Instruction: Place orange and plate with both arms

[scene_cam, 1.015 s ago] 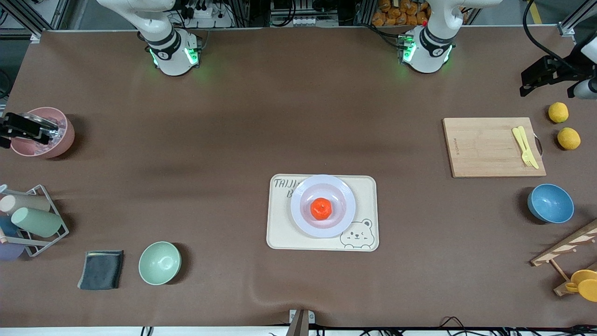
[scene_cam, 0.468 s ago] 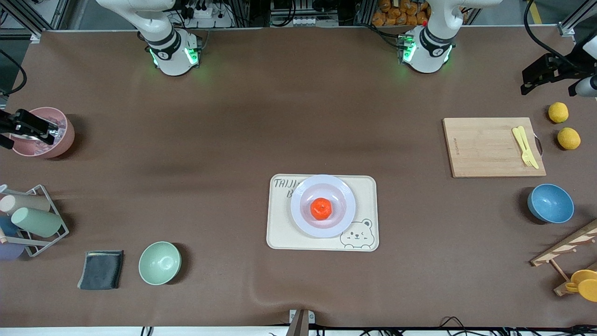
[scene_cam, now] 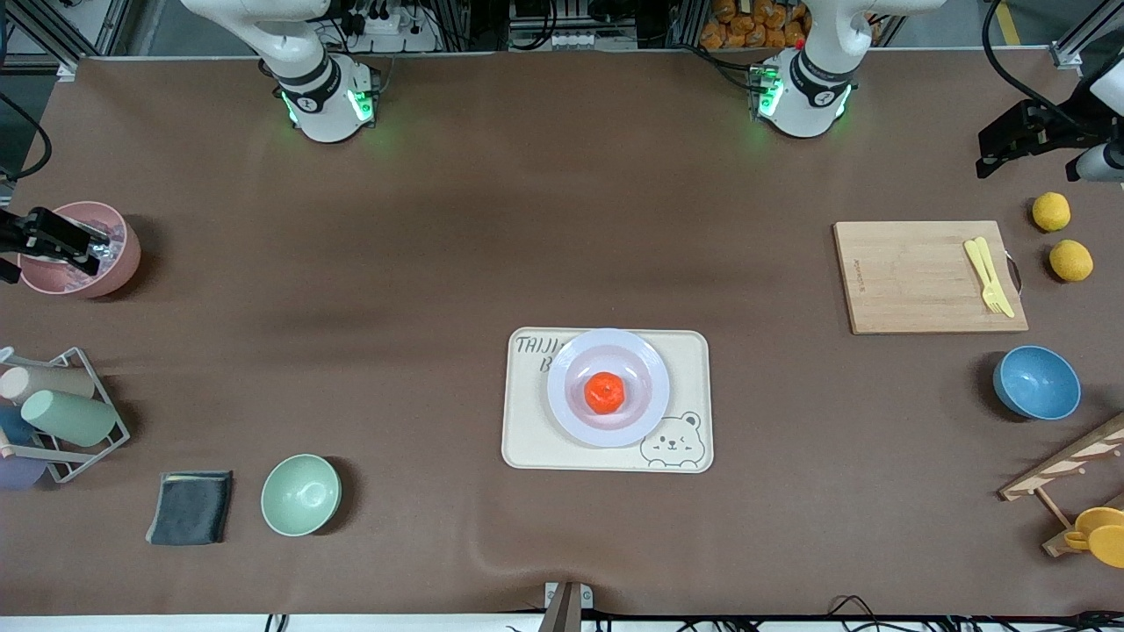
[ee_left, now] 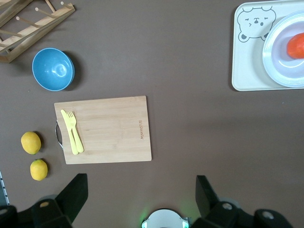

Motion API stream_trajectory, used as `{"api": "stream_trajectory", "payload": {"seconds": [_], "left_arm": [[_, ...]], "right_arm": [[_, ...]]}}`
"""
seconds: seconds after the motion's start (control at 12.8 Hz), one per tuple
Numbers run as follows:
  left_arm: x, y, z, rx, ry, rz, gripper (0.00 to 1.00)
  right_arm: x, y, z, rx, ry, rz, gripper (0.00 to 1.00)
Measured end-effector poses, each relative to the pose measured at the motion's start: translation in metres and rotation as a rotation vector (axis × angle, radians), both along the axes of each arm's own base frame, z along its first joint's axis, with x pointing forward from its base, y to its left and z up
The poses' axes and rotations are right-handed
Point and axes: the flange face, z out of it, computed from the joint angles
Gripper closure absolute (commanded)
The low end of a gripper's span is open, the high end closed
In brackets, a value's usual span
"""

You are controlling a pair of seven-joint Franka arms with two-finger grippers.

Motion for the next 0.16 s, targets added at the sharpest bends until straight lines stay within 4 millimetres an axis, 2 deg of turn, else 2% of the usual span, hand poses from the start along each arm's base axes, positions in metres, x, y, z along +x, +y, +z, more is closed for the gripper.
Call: {"api": "stream_trajectory", "payload": {"seconds": [0.16], "left_arm": [[0.0000, -0.0006, -0.0006, 0.000, 0.001, -0.001, 0.00]], "right_arm": [[0.0007, 0.0032, 0.0010, -0.003, -0.003, 0.006, 0.00]]}}
